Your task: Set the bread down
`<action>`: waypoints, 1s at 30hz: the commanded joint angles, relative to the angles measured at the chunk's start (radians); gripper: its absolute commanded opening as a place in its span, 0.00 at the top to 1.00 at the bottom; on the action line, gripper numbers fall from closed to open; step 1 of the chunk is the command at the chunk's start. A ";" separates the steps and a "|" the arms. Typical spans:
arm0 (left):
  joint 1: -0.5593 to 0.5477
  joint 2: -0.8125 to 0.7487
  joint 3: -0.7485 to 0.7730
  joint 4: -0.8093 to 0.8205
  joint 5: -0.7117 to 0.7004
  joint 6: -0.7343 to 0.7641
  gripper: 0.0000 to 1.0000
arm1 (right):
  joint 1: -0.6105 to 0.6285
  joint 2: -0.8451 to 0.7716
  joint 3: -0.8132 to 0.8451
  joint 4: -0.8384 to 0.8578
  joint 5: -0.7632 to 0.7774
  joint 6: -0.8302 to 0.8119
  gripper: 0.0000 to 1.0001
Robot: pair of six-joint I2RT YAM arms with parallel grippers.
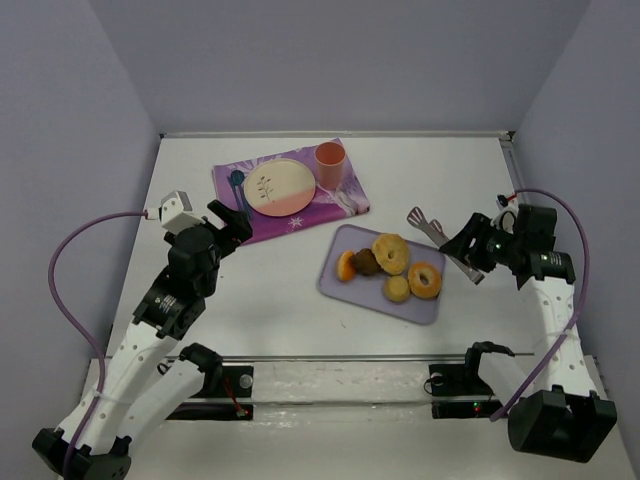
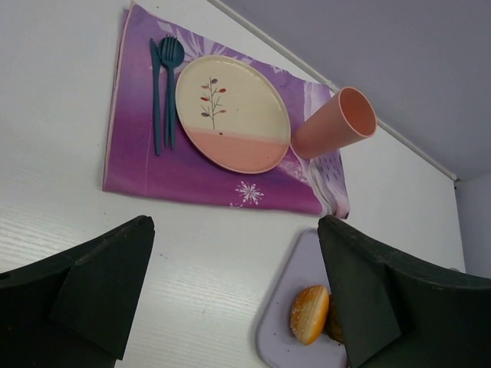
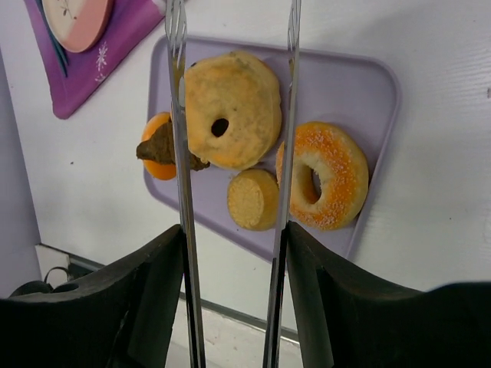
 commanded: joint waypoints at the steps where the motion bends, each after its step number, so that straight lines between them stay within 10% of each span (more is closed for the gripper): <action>1: 0.006 -0.006 -0.007 0.053 -0.004 0.000 0.01 | 0.033 -0.001 -0.015 -0.011 -0.046 -0.008 0.40; 30: 0.006 0.003 -0.002 0.056 0.001 0.008 0.01 | 0.064 0.009 -0.207 0.052 -0.201 0.026 0.39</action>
